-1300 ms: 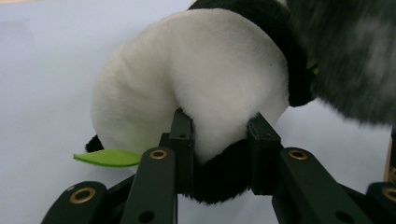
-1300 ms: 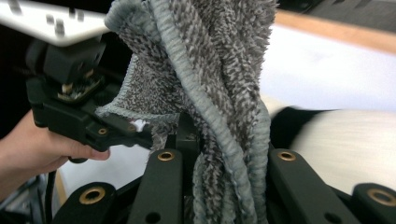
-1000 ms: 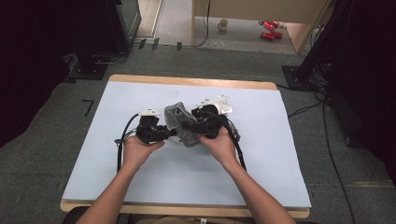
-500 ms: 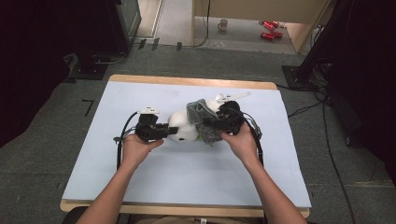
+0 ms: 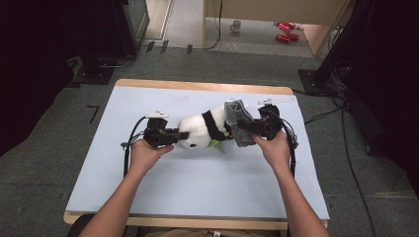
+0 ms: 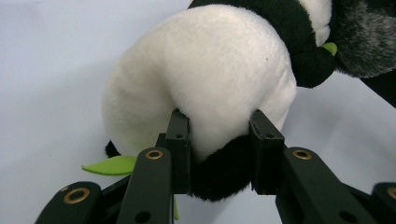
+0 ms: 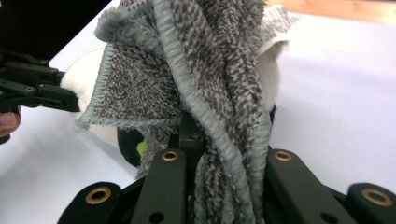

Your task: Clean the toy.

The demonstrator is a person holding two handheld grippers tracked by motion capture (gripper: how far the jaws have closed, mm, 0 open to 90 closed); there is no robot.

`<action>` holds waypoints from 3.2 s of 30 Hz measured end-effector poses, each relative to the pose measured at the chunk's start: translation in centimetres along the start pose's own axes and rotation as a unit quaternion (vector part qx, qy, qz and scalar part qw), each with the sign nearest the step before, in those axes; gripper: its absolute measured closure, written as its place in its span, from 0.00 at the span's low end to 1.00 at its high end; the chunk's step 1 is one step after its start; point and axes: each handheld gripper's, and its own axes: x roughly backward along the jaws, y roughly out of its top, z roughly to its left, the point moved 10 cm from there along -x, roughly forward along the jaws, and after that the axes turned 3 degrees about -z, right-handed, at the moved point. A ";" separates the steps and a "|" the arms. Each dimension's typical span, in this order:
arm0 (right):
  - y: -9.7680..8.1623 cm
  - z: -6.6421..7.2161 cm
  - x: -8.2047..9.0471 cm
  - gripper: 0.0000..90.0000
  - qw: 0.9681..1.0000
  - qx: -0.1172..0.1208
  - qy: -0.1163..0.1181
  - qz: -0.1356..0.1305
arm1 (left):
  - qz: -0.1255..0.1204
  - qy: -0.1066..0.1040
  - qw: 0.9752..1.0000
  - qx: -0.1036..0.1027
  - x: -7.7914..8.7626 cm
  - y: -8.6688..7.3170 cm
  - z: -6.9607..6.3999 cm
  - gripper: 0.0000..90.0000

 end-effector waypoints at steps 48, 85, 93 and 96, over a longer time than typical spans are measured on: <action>-0.6 6.2 -4.3 0.86 0.996 0.083 0.031 0.030 | 0.000 0.023 1.000 0.015 0.3 0.0 -1.3 0.74; -0.8 4.3 0.2 0.86 1.000 0.016 0.019 0.009 | -0.038 0.019 0.998 0.044 -0.1 1.1 -0.4 0.73; -1.5 2.4 -1.3 0.85 1.000 -0.016 0.017 -0.001 | -0.027 -0.011 0.997 0.072 0.0 1.1 -1.9 0.74; -1.1 2.2 -1.2 0.85 1.000 -0.017 0.011 -0.007 | -0.028 -0.009 0.997 0.069 0.2 0.9 -2.9 0.74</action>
